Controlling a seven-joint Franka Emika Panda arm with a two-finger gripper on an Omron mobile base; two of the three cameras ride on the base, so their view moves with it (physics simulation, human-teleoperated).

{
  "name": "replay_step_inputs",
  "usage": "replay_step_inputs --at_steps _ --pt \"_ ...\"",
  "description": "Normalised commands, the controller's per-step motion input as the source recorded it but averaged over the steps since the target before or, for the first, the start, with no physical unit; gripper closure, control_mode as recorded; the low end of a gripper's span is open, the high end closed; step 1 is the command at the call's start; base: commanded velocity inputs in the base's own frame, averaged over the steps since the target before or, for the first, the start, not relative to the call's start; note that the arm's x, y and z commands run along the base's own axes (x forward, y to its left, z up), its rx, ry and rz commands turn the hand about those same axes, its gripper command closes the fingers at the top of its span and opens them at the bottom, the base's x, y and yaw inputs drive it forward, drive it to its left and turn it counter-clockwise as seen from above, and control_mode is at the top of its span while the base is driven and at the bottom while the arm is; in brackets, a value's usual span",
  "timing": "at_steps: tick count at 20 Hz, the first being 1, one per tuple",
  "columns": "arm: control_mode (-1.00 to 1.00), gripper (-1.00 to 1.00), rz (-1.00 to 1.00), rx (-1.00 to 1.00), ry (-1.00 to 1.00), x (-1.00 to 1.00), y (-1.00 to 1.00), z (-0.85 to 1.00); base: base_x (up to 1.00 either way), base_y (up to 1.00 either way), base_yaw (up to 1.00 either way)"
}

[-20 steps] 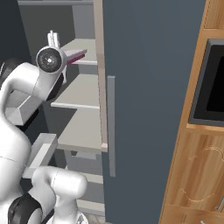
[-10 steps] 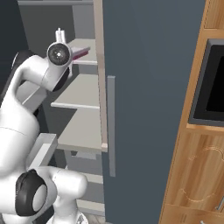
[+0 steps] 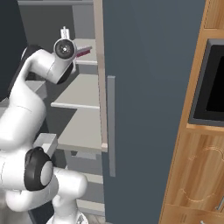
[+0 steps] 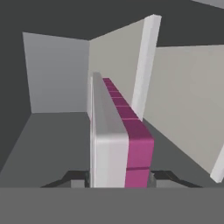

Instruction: The ice cube tray has been filled with water. Take the tray and place it in the freezer to make ice. Close the freezer door after placing the tray.

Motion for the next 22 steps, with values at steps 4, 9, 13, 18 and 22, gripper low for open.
replay_step_inputs --at_steps 4,9,13,18,22 --pt "-1.0 1.0 0.0 0.0 0.06 0.48 0.06 0.0 0.0 0.0 0.0" --pt "-1.0 1.0 0.0 0.0 0.07 0.49 0.01 0.0 0.0 0.0 0.0" --pt "-1.0 1.0 0.0 0.0 0.07 0.52 0.02 0.0 0.0 0.0 0.0" --pt "-1.0 1.0 0.0 0.0 0.05 0.56 0.09 -0.03 0.0 0.0 0.0" --pt "-1.0 1.0 0.0 -0.02 0.0 0.6 0.16 -0.19 0.0 0.0 0.0"
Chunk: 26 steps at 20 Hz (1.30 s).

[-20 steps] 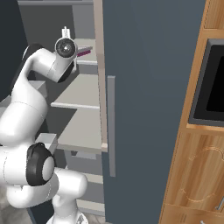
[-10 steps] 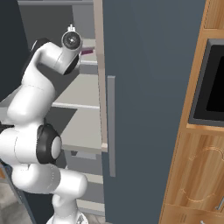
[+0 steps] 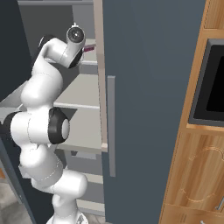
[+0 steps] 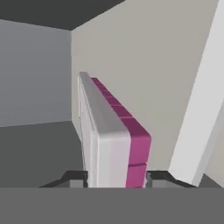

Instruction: The ice cube tray has been filled with water. Take the tray and place it in the freezer to make ice. Close the freezer door after placing the tray.

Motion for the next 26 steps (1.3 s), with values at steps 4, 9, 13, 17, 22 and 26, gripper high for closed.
replay_step_inputs --at_steps 4,9,13,17,22,26 --pt "-1.0 1.0 0.0 -0.02 0.03 0.59 0.13 -0.27 0.0 0.0 0.0" --pt "-1.0 -1.0 0.0 -0.01 0.09 0.55 0.1 -0.28 0.0 0.0 0.0" --pt "-1.0 -1.0 0.0 0.0 0.2 0.11 0.0 0.03 0.0 0.0 0.0" --pt "-1.0 -1.0 0.0 0.0 0.31 -0.01 0.0 0.38 0.0 0.0 0.0" --pt "-1.0 -1.0 0.0 0.0 0.32 -0.47 0.07 0.12 0.0 0.0 0.0" --pt "-1.0 -1.0 -0.01 -0.02 0.21 -1.0 0.15 -0.35 0.0 0.0 0.0"
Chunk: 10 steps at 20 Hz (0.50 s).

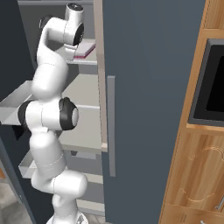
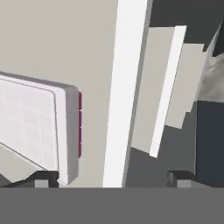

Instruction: The ice cube tray has been filled with water. Take the tray and place it in the freezer to make ice. Close the freezer door after placing the tray.

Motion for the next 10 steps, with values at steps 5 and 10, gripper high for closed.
replay_step_inputs --at_steps 5,10 --pt "-1.0 -1.0 0.0 -0.21 0.03 -1.0 0.03 -1.0 0.0 0.0 0.0" --pt "-1.0 -1.0 0.0 -0.23 -0.21 -1.0 0.0 -0.97 0.0 0.0 0.0"
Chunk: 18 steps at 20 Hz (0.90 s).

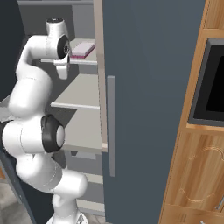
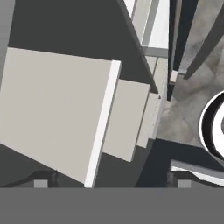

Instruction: The ice cube tray has been filled with water. Take the tray and place it in the freezer to make ice. Close the freezer door after placing the tray.

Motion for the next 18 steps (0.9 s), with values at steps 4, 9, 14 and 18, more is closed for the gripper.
replay_step_inputs --at_steps 4,9,14,18 --pt "-1.0 -1.0 0.0 0.0 -0.12 -1.0 -0.14 0.0 0.0 0.0 0.0" --pt "-1.0 -1.0 0.0 0.08 -0.05 -1.0 -0.42 0.27 0.0 0.0 0.0" --pt "-1.0 -1.0 0.02 0.15 -0.05 -1.0 -0.45 0.44 0.0 0.0 0.0" --pt "-1.0 -1.0 0.01 0.06 0.03 -0.92 -0.28 0.35 0.0 0.0 0.0"
